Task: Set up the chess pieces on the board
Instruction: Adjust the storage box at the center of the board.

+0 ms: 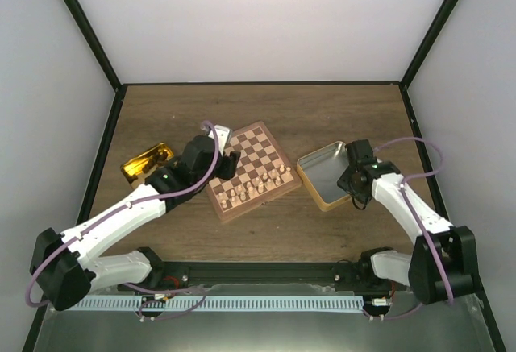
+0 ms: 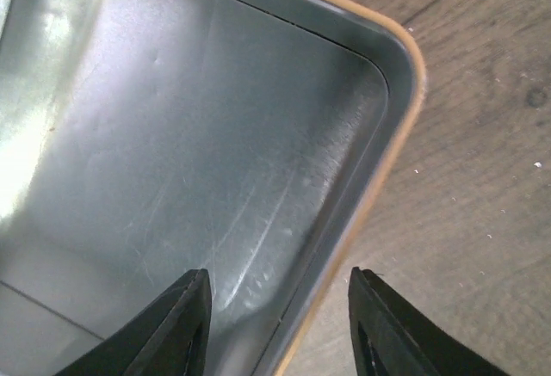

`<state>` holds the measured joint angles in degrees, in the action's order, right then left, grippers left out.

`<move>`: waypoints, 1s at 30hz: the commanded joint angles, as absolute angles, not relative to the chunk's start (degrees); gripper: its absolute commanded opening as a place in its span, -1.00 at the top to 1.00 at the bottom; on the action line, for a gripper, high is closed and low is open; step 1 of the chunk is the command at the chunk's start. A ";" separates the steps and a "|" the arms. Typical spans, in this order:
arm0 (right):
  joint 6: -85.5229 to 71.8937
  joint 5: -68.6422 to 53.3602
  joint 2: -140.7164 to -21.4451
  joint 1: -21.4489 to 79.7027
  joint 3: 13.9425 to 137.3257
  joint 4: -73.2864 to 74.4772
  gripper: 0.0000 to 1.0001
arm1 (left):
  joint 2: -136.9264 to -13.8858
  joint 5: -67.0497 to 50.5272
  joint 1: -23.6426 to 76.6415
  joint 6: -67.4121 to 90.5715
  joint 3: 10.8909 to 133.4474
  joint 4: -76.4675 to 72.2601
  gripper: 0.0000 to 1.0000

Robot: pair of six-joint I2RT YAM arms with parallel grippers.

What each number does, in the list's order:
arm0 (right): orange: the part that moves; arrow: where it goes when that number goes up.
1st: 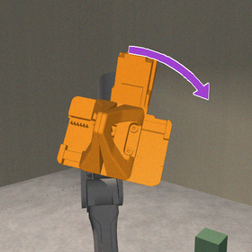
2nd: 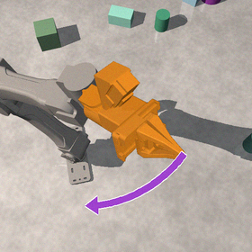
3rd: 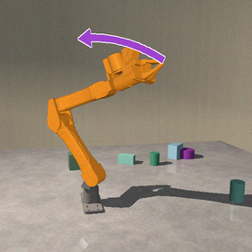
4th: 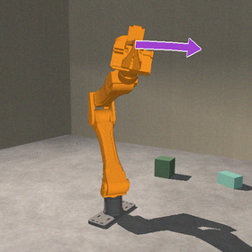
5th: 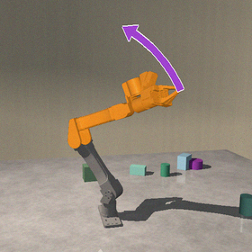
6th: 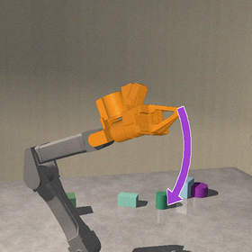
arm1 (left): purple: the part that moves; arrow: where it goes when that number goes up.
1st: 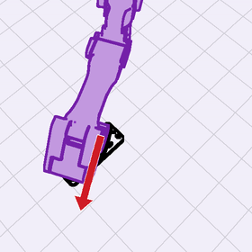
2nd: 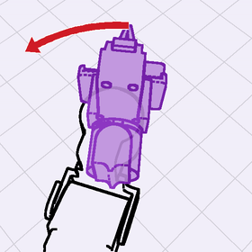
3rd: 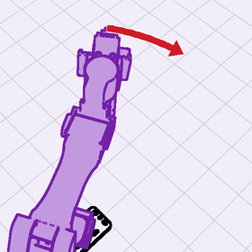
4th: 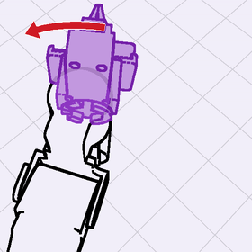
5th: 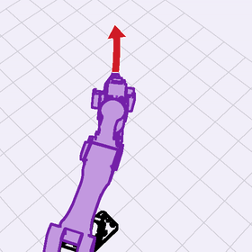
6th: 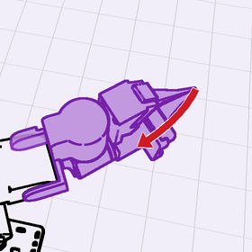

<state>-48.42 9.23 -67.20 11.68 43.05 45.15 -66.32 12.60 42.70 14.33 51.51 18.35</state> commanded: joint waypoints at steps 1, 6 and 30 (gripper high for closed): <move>-47.21 12.03 -71.17 10.88 43.99 40.38 0.14 | -64.16 11.78 42.41 14.44 49.64 15.45 -0.19; -47.41 15.41 -74.52 10.89 44.49 41.17 0.46 | -63.70 10.57 42.38 14.67 49.12 15.03 -0.19; -21.88 31.42 -93.01 4.44 57.92 23.72 0.70 | -61.02 11.40 42.37 14.68 48.03 14.24 -0.21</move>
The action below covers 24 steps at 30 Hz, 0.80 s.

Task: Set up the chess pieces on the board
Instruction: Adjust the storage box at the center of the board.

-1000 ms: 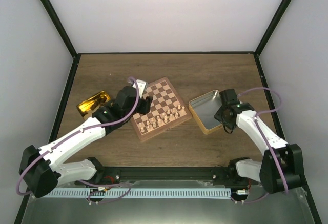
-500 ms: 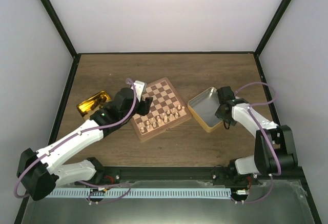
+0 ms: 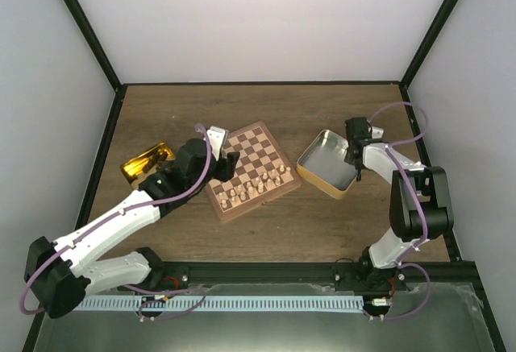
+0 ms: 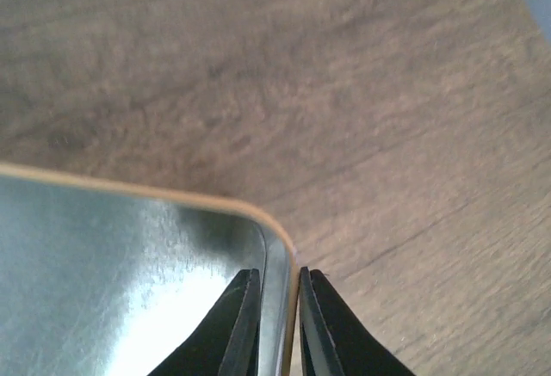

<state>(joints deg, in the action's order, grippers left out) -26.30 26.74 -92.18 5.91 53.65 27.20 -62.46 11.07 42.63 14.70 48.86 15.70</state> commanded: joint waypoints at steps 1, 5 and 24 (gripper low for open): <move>-21.62 31.31 -93.12 4.18 58.48 23.50 0.70 | -60.95 11.42 42.36 14.57 48.07 14.24 -0.21; -20.91 29.81 -93.02 4.13 59.39 22.60 0.54 | -60.97 11.63 42.34 14.58 47.99 14.24 -0.22; -32.41 -3.76 -85.70 6.53 55.96 42.37 0.17 | -61.90 12.28 41.87 16.17 47.77 14.59 -0.30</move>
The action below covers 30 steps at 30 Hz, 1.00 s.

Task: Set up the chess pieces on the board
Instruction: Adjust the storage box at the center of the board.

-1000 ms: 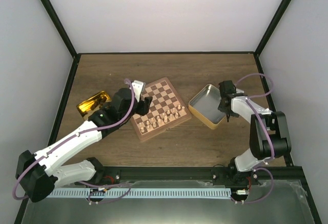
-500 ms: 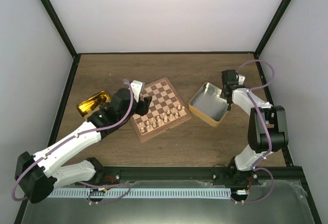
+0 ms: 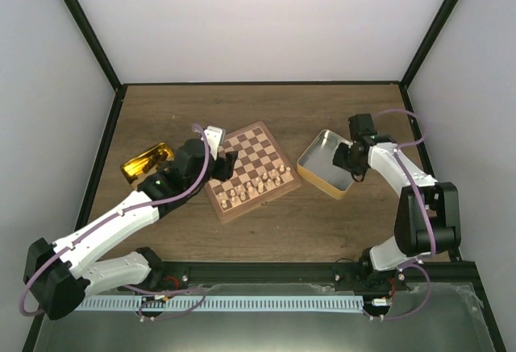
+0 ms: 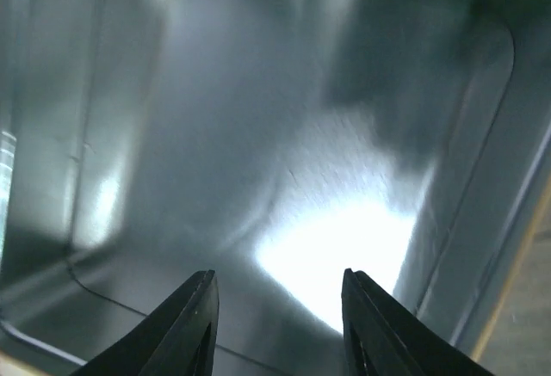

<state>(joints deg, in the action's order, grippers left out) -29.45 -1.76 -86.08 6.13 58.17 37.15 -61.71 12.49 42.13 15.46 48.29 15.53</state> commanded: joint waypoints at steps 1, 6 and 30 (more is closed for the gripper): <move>-32.51 -1.77 -86.44 6.39 56.14 43.05 0.17 | -61.81 12.50 41.83 16.17 47.78 14.66 -0.31; -31.84 10.33 -91.78 2.75 59.57 45.71 0.17 | -61.80 13.36 41.28 16.43 47.64 14.88 -0.31; -30.03 13.61 -97.39 3.25 62.82 43.52 0.31 | -62.10 14.14 39.50 16.44 48.07 15.78 -0.32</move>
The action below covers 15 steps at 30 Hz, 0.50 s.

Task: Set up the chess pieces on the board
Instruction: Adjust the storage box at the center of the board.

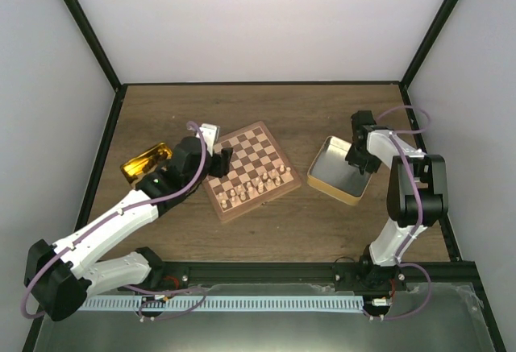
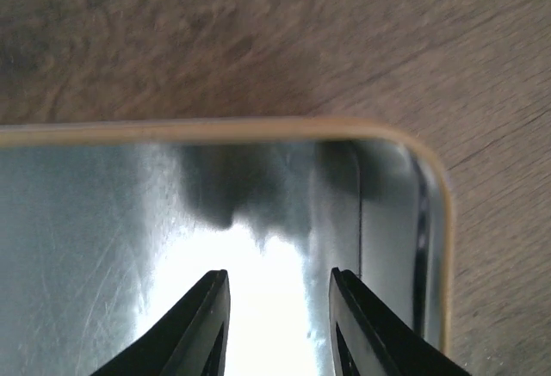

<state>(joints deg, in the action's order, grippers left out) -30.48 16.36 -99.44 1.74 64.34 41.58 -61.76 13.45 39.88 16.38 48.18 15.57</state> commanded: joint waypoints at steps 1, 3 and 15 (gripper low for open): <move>-29.98 12.36 -96.40 4.13 61.96 44.49 0.29 | -62.24 14.11 39.54 16.44 48.02 15.74 -0.33; -29.96 9.50 -94.43 6.06 59.68 46.55 0.25 | -62.67 13.66 39.40 16.44 48.20 15.58 -0.33; -27.08 -3.33 -86.66 10.23 57.55 40.54 0.14 | -60.81 10.39 39.40 17.36 50.23 17.49 -0.35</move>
